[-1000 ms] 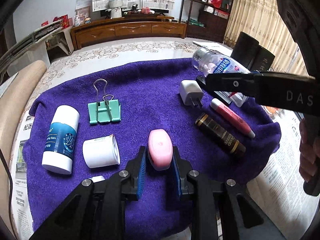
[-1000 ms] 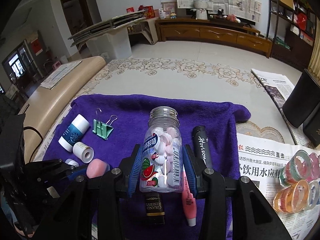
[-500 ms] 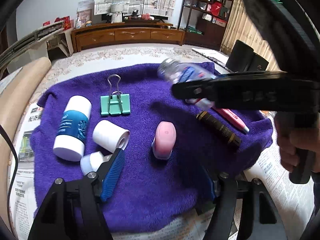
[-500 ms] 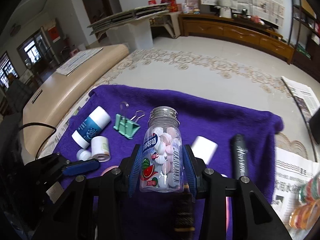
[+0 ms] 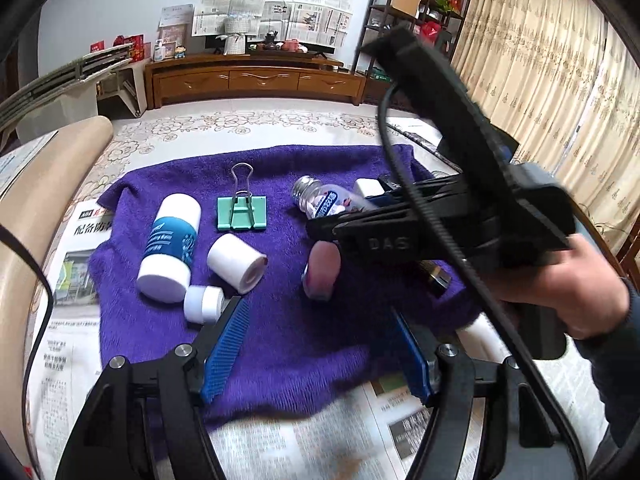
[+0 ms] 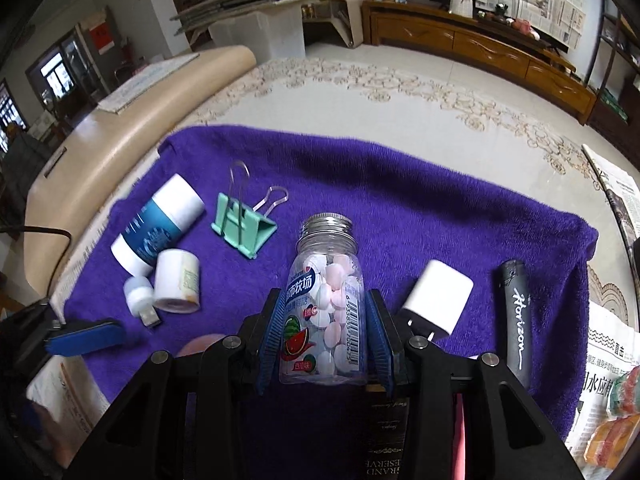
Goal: Organize rigid objects
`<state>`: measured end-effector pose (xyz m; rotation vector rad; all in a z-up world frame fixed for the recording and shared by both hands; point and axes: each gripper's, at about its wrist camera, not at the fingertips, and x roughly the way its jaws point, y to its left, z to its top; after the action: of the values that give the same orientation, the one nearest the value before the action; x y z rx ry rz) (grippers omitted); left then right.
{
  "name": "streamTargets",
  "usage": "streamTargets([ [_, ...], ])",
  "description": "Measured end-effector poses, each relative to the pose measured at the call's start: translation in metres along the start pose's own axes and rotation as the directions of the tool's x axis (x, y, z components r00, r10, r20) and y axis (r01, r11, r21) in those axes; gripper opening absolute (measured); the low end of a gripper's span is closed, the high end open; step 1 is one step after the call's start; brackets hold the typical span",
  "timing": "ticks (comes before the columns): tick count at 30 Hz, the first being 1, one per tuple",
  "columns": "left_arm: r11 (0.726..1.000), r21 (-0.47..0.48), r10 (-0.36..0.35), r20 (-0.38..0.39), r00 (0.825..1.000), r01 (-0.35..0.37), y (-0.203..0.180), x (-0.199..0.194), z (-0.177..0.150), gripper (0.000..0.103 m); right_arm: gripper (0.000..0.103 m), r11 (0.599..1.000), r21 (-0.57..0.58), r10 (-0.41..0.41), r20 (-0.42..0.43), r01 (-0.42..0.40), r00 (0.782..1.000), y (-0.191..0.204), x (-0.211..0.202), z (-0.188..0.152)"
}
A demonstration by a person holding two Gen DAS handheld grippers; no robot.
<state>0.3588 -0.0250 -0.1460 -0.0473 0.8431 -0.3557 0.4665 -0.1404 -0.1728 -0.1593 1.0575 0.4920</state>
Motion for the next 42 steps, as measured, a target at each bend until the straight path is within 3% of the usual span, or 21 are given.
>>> streamTargets([
  [5,1.0,-0.009,0.001,0.012,1.0,-0.001,0.005,-0.018,-0.006,0.068,0.041,1.0,-0.015,-0.022,-0.001,0.022,1.0,0.003,0.0,-0.002],
  [9,1.0,-0.02,0.008,0.013,1.0,-0.008,0.008,-0.026,-0.01,0.068,0.047,1.0,0.009,0.007,-0.01,-0.007,1.0,0.002,-0.001,-0.002],
  [16,0.998,-0.055,0.025,0.015,1.0,-0.024,0.02,-0.046,-0.019,0.069,0.086,0.997,0.054,0.051,0.014,-0.052,0.999,0.002,-0.014,-0.007],
  [19,0.996,-0.088,0.032,0.022,0.999,-0.03,0.024,-0.062,-0.026,0.079,0.103,0.997,0.061,0.035,0.025,-0.036,0.999,0.01,-0.027,-0.013],
  [27,0.987,-0.149,0.061,0.01,0.998,-0.059,0.019,-0.096,-0.037,0.103,0.103,0.992,0.119,-0.048,0.041,0.043,0.998,0.033,-0.082,-0.041],
  [32,0.982,-0.153,0.11,-0.008,0.994,-0.11,0.009,-0.114,-0.044,0.103,0.103,0.984,0.156,-0.097,0.073,0.084,0.993,0.045,-0.133,-0.072],
  [36,0.977,-0.203,0.074,0.026,0.997,-0.067,0.004,-0.139,-0.052,0.103,0.103,0.972,0.196,-0.152,0.097,0.131,0.984,0.051,-0.174,-0.105],
  [42,0.965,-0.233,0.128,0.029,0.991,-0.117,-0.009,-0.168,-0.067,0.103,0.103,0.937,0.28,-0.249,0.109,0.211,0.962,0.06,-0.22,-0.156],
])
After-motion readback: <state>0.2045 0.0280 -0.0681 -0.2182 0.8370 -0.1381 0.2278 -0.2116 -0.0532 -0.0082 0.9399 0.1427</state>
